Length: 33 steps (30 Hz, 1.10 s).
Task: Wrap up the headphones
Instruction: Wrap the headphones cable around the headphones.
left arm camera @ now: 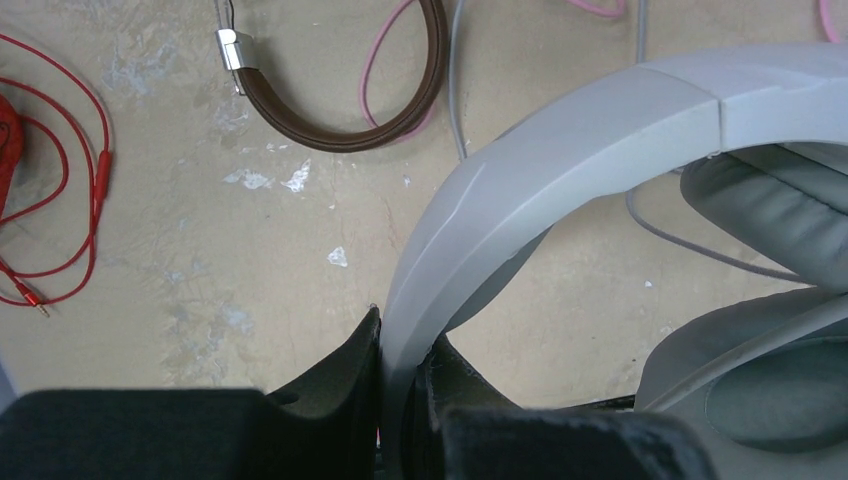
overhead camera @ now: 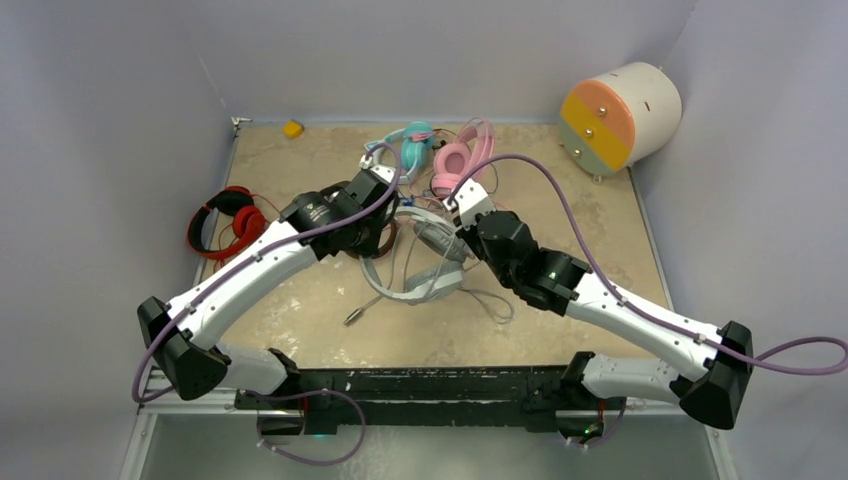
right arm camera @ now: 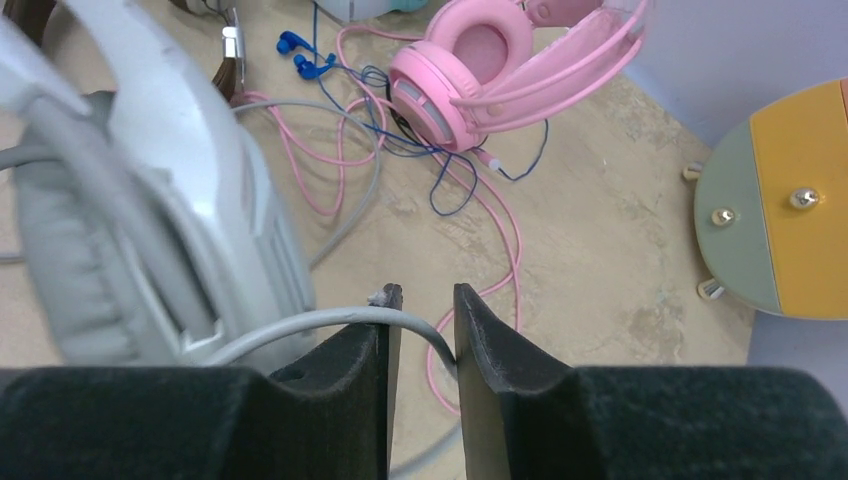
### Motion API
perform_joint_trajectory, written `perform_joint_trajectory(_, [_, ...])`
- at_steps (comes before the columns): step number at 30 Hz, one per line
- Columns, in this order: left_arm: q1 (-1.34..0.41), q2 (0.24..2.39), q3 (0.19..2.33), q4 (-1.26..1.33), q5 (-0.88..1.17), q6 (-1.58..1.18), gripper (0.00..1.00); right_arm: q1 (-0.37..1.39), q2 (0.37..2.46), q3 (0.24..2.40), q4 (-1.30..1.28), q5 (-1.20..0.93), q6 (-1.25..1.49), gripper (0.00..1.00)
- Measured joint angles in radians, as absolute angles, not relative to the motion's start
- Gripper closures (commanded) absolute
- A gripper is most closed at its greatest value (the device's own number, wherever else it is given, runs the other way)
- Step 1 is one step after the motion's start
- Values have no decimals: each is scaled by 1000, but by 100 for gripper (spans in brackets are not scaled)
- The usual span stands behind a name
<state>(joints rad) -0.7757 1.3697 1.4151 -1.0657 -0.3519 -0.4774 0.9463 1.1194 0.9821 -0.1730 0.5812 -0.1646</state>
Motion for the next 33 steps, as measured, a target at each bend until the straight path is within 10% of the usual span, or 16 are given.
perform_joint_trajectory(33, [-781,1231,1330,-1056,4,-425,100,611,1286,1081,-47,27,-81,77])
